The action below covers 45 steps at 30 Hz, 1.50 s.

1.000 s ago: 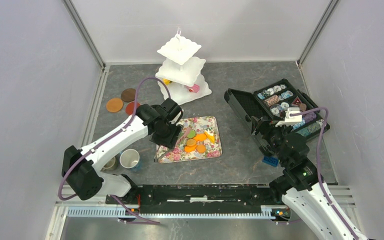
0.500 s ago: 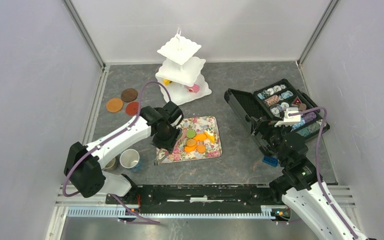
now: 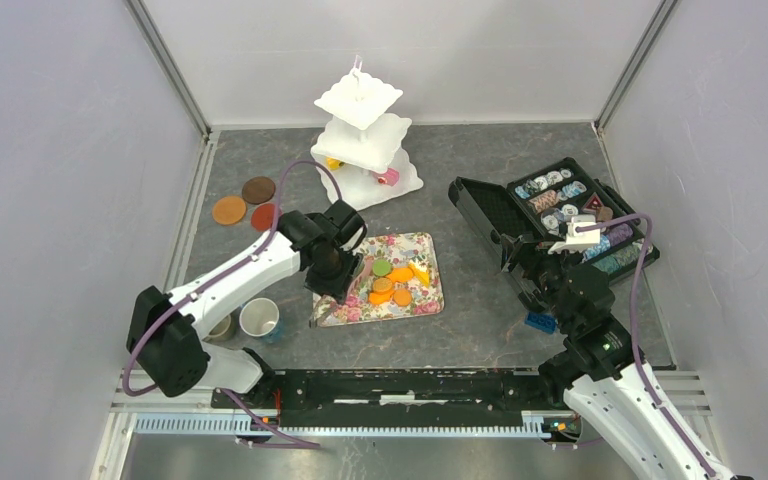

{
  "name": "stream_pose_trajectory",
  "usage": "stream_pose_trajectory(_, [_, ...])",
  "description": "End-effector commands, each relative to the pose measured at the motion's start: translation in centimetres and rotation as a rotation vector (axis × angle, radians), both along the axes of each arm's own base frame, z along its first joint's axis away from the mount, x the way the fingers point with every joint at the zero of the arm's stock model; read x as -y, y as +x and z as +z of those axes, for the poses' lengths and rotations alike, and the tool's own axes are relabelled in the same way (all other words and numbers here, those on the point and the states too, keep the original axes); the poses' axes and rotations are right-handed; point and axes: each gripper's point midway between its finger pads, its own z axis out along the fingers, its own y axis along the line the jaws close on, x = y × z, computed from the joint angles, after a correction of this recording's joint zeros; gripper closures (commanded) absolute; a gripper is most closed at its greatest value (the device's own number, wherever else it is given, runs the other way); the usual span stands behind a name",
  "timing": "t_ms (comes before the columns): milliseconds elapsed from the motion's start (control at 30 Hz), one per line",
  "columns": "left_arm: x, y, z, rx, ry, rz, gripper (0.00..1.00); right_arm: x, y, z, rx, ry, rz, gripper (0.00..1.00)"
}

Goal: Serve the afternoon tea

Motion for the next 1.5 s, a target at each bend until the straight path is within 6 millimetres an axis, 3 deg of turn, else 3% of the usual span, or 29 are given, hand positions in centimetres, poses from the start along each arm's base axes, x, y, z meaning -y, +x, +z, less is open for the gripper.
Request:
stream_pose_trajectory(0, [1.8, 1.7, 4.1, 0.113, -0.116, -0.006, 0.64, -0.4, 0.2, 0.9, 0.033, 0.027, 0.009, 0.02])
stream_pose_trajectory(267, [2.6, 4.0, 6.5, 0.210, -0.142, 0.009, 0.65, -0.3, 0.2, 1.2, 0.043, 0.026, 0.007, 0.02])
stream_pose_trajectory(433, [4.5, 8.0, 8.1, 0.332, -0.213, 0.068, 0.65, -0.7, 0.5, 2.0, 0.052, 0.030, 0.020, 0.02])
stream_pose_trajectory(600, [5.5, 11.3, 7.8, 0.391, -0.262, 0.140, 0.65, -1.2, 0.5, 2.6, 0.069, 0.032, 0.047, 0.02])
stream_pose_trajectory(833, [3.2, 15.6, 7.3, 0.437, -0.338, 0.302, 0.64, -1.1, 1.4, 2.8, 0.063, -0.030, 0.035, 0.02])
stream_pose_trajectory(1067, [0.4, 18.0, 6.5, 0.443, -0.375, 0.415, 0.62, -2.0, 2.3, 3.0, 0.047, -0.052, 0.060, 0.02])
stream_pose_trajectory(1233, [-0.6, 19.5, 5.7, 0.403, -0.440, 0.469, 0.62, -1.8, 2.1, 2.2, 0.049, -0.027, 0.051, 0.02])
stream_pose_trajectory(1467, [0.1, 21.6, 4.5, 0.364, -0.471, 0.495, 0.63, -1.4, 1.6, 2.1, 0.041, -0.027, 0.041, 0.02])
